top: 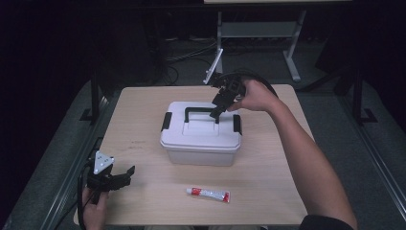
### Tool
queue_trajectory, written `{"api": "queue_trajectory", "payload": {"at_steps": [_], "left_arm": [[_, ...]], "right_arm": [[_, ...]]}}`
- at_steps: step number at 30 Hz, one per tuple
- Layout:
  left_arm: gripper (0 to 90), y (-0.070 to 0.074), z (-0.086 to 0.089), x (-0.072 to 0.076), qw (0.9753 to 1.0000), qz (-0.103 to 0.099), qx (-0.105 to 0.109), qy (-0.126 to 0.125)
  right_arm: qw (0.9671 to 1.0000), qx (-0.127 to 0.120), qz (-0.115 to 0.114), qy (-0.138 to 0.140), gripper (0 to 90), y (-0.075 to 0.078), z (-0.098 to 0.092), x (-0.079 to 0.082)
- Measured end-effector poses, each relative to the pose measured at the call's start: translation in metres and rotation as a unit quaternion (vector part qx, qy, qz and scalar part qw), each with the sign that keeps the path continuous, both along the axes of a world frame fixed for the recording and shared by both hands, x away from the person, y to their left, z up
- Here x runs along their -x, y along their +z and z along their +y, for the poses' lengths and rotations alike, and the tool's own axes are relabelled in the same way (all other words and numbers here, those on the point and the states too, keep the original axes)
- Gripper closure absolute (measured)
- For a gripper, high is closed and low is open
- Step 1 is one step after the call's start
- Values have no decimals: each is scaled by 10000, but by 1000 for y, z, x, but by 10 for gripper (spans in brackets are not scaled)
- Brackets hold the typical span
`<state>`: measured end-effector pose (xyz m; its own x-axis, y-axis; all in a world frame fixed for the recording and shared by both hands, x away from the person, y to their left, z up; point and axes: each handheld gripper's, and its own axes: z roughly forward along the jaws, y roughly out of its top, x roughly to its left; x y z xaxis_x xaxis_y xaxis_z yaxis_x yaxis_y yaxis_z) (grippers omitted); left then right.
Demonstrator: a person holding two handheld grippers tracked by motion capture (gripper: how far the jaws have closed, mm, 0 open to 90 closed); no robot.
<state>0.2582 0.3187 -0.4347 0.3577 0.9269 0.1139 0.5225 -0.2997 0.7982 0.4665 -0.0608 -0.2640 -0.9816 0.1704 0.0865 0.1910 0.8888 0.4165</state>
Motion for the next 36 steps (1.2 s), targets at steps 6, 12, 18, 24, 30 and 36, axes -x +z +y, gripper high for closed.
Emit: {"api": "queue_trajectory", "payload": {"at_steps": [6,12,18,24,30,36], "left_arm": [[142,0,0,0,10000,-17,-26,18],[142,0,1,0,10000,-20,-2,28],[142,0,1,0,10000,-21,-7,37],[142,0,1,0,10000,-25,-8,49],[142,0,1,0,10000,-25,-14,44],[142,0,0,1,10000,-41,-16,32]], "right_arm": [[9999,103,86,91,427,-3,11,-7],[9996,177,178,149,510,-9,19,-14],[9993,134,292,213,606,-12,25,-19],[9989,114,323,310,681,-13,29,-19],[9989,99,343,311,734,-13,29,-20],[9987,100,335,377,788,-14,31,-20]]}}
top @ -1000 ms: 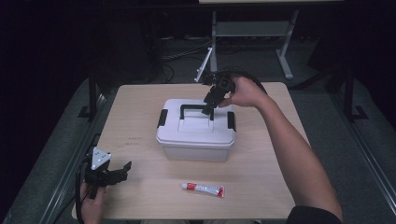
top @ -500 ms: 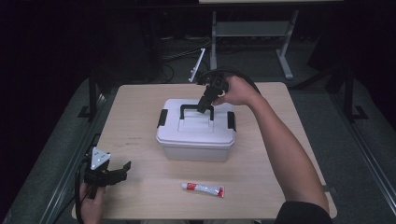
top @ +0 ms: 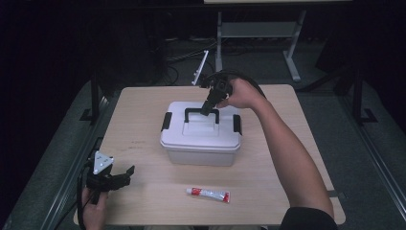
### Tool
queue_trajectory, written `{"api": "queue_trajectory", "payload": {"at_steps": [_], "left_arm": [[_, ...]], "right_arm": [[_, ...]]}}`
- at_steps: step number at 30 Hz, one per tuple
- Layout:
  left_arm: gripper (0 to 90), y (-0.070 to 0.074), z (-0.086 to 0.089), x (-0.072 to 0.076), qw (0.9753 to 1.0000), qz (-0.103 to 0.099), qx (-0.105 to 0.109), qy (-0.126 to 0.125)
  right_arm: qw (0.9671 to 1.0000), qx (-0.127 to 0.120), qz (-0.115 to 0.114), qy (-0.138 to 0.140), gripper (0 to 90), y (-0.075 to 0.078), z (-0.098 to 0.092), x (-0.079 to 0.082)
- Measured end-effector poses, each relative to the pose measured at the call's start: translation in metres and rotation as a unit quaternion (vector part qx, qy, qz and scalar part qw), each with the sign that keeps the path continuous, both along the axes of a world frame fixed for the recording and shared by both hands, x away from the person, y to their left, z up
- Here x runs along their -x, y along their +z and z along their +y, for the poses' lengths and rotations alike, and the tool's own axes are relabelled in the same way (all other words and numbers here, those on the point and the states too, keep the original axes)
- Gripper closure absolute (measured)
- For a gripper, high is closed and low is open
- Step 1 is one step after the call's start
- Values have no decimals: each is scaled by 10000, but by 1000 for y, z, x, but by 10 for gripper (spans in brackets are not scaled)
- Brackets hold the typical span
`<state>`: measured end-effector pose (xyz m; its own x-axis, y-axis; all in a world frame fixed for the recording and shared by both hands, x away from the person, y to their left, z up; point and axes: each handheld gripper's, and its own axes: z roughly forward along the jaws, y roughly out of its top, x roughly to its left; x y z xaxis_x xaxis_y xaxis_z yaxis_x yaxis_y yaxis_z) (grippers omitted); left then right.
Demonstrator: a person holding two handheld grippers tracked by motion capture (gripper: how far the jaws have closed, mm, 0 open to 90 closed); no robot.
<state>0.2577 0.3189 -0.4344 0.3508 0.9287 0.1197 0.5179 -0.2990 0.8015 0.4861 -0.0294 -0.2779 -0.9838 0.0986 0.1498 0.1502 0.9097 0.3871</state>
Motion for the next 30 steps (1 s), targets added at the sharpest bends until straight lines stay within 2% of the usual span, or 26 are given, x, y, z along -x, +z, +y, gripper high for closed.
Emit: {"api": "queue_trajectory", "payload": {"at_steps": [2,6,22,30], "left_arm": [[142,0,0,0,10000,8,2,6],[142,0,0,0,10000,5,3,9],[142,0,0,0,10000,11,-24,-2],[142,0,0,-1,10000,15,-34,-3]], "right_arm": [[10000,-28,2,21,822,0,0,0],[10000,-24,23,54,832,2,0,2],[9999,-50,-89,130,839,6,1,8],[9997,-159,-112,122,841,12,0,9]]}}
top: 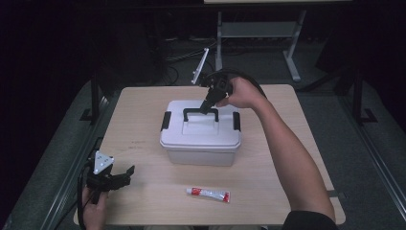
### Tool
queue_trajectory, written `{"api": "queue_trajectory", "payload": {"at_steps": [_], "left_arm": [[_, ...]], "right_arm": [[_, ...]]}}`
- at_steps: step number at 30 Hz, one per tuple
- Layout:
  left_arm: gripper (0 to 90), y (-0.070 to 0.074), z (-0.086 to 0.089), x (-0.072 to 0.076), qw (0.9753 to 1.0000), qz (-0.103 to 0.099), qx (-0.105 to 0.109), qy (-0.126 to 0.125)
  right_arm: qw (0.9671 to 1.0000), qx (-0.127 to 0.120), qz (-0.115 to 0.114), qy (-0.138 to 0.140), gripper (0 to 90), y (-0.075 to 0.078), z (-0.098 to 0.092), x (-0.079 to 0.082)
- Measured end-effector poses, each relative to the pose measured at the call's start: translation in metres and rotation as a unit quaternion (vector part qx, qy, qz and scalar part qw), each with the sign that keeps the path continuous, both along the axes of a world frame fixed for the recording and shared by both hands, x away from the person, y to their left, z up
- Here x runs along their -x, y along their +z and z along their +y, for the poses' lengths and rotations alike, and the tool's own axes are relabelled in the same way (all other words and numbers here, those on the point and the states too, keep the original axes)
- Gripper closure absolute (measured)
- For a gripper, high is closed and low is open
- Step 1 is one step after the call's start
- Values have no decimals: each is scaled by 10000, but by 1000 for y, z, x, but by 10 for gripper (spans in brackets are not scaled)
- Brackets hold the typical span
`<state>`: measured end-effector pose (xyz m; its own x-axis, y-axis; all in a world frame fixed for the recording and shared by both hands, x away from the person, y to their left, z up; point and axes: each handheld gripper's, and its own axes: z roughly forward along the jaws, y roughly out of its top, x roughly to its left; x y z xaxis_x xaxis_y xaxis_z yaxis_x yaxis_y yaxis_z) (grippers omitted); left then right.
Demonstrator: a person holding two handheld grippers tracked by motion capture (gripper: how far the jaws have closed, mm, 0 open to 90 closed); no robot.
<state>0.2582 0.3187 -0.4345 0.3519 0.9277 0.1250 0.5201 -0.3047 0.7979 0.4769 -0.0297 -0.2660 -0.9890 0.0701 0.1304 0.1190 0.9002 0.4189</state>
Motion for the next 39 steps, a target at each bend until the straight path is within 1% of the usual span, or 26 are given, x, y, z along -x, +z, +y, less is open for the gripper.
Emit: {"api": "queue_trajectory", "payload": {"at_steps": [5,6,10,17,26,29,31,34,39], "left_arm": [[142,0,0,0,10000,5,-4,-1],[142,0,0,0,10000,3,-6,-1],[142,0,0,0,10000,-2,0,-4],[142,0,0,0,10000,-8,10,-6],[142,0,0,0,10000,-11,13,20],[142,0,0,0,10000,-5,-25,-4],[142,0,0,0,10000,-7,-37,-9],[142,0,0,0,10000,-12,1,11],[142,0,0,0,10000,-4,-6,5]], "right_arm": [[10000,-64,-36,0,842,3,-1,1],[10000,-67,-11,-10,842,4,-1,1],[9999,-163,-43,19,842,7,-1,3],[9998,-181,-95,4,842,14,-4,6],[9995,-252,-184,-99,842,28,-18,14],[9993,-273,-229,-127,842,34,-23,17],[9992,-281,-255,-153,842,37,-27,21],[9989,-308,-307,-149,842,42,-34,24],[9986,-316,-346,-245,842,48,-46,31]]}}
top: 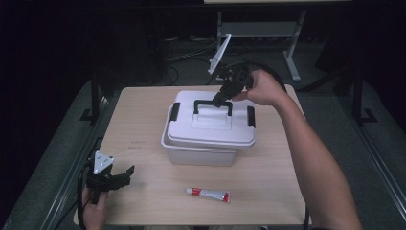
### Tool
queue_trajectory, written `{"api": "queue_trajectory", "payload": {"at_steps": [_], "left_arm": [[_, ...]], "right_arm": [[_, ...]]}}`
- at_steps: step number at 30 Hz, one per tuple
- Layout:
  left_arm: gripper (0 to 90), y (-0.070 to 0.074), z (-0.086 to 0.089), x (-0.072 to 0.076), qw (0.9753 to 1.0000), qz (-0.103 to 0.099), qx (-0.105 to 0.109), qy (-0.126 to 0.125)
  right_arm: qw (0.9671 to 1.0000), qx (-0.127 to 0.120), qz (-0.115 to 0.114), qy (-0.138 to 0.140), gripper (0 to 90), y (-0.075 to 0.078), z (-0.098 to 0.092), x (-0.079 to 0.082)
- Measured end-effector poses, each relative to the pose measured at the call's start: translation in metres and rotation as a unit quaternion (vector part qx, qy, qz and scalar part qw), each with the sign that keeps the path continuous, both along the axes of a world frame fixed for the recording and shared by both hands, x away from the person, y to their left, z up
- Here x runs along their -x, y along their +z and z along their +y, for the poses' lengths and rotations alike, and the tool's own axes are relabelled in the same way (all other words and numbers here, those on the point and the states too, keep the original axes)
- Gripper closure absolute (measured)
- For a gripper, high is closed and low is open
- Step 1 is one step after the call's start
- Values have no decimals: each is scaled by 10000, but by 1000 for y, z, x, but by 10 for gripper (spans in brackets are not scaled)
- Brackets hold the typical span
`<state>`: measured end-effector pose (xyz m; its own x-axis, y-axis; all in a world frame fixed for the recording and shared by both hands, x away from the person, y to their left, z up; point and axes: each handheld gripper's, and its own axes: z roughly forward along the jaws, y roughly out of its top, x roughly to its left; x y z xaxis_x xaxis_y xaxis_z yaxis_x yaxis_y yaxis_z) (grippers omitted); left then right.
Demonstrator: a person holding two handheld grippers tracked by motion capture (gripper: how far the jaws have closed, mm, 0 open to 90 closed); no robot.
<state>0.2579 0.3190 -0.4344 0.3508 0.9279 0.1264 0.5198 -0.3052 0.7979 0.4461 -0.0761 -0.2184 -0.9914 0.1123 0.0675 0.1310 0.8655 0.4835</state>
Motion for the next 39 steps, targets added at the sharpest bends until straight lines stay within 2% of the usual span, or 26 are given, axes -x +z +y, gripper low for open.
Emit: {"api": "queue_trajectory", "payload": {"at_steps": [21,39], "left_arm": [[142,-1,-1,-1,10000,10,-36,8],[142,-1,-5,-1,10000,16,-44,-22]], "right_arm": [[9985,-123,-106,-524,843,9,-76,29],[9950,-233,-127,-966,843,3,-131,53]]}}
